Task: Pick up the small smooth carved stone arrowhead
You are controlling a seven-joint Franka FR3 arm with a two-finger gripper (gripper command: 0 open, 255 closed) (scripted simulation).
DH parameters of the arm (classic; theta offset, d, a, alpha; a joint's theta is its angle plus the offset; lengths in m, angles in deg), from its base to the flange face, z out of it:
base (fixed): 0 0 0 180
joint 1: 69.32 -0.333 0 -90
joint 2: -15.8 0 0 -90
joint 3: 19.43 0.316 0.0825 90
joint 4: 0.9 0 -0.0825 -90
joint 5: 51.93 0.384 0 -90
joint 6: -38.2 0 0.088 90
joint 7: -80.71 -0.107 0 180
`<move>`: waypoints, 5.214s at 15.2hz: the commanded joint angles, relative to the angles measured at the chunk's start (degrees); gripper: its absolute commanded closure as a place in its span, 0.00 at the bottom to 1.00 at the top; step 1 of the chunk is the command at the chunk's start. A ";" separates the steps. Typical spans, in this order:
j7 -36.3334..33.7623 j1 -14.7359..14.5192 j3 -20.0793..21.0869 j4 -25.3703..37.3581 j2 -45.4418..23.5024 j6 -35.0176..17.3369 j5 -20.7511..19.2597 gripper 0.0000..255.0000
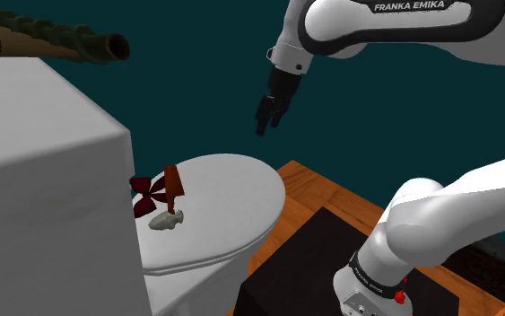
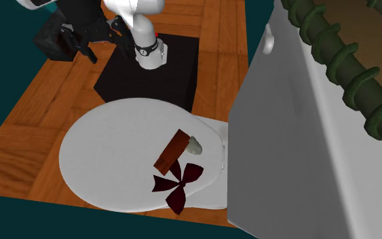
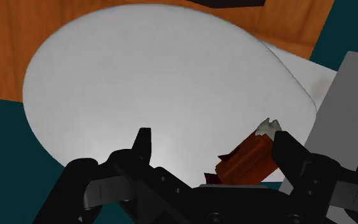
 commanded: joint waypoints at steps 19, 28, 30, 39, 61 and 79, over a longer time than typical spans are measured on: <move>9.38 -8.76 9.38 15.86 -39.16 -17.08 -6.30 0.00; 11.18 -14.25 11.69 27.08 -56.18 -19.27 -13.31 0.00; 11.02 -14.39 11.51 26.77 -57.11 -20.48 -13.60 0.00; 10.48 -14.83 11.00 26.19 -59.86 -23.73 -14.48 1.00; 6.11 -19.87 10.95 40.91 -65.29 -17.82 -17.15 0.00; 6.21 -19.80 11.06 41.16 -64.72 -17.01 -16.98 1.00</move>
